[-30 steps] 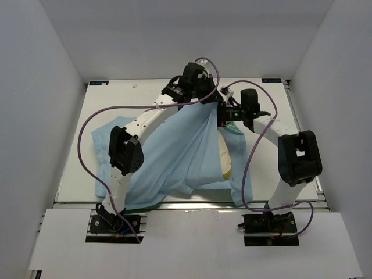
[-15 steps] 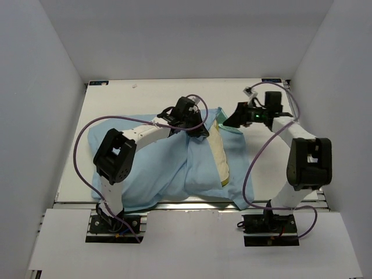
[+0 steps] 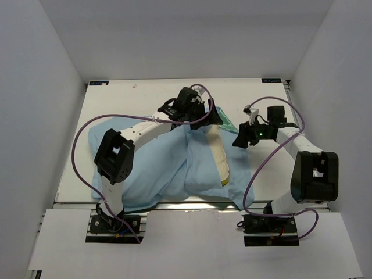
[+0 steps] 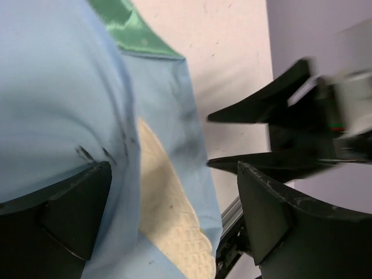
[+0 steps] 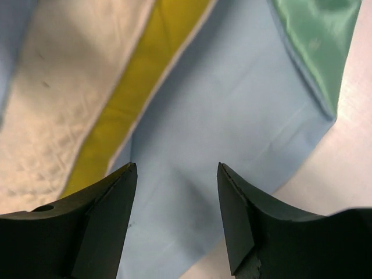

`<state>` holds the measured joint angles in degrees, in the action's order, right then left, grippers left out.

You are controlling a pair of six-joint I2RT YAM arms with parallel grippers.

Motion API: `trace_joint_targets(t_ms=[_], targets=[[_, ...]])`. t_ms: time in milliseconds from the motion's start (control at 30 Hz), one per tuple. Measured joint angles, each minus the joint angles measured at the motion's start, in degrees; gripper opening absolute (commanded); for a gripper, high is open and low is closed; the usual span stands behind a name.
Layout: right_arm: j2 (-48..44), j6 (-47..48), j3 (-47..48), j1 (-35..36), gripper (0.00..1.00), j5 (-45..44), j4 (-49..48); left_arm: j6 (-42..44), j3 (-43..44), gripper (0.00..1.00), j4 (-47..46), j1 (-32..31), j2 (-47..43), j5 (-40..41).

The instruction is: Put the pillow into the pillowcase

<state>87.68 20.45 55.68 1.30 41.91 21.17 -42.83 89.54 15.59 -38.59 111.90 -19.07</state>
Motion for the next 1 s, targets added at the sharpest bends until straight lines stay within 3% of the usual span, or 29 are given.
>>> trace_joint_targets(t_ms=[300,367,400,500,700,867,1000], targets=[[-1.5,2.4,-5.4,3.9,0.66,-9.2,0.4,5.9,7.0,0.98,14.5,-4.2,-5.9,7.3],[-2.5,1.9,-7.3,6.1,0.67,-11.6,-0.8,6.0,5.7,0.98,17.4,-7.3,-7.7,9.2],[-2.9,1.4,-8.1,7.0,0.74,-12.2,-1.4,6.0,4.5,0.98,18.5,-9.0,-8.6,10.2],[-3.6,-1.0,-10.3,8.8,0.75,-14.4,-4.3,5.3,-1.7,0.98,20.0,-13.5,-11.5,12.7],[-1.6,-6.1,-10.8,11.5,0.76,-20.3,-10.6,3.1,-8.9,0.98,20.5,-14.7,-13.8,16.2],[2.4,-8.2,-11.1,16.2,0.65,-27.1,-15.0,2.3,-10.5,0.98,18.9,-15.3,-13.7,19.8],[2.8,-8.6,-11.5,18.4,0.45,-31.8,-17.6,2.3,-11.6,0.98,18.0,-16.0,-12.7,21.1]])
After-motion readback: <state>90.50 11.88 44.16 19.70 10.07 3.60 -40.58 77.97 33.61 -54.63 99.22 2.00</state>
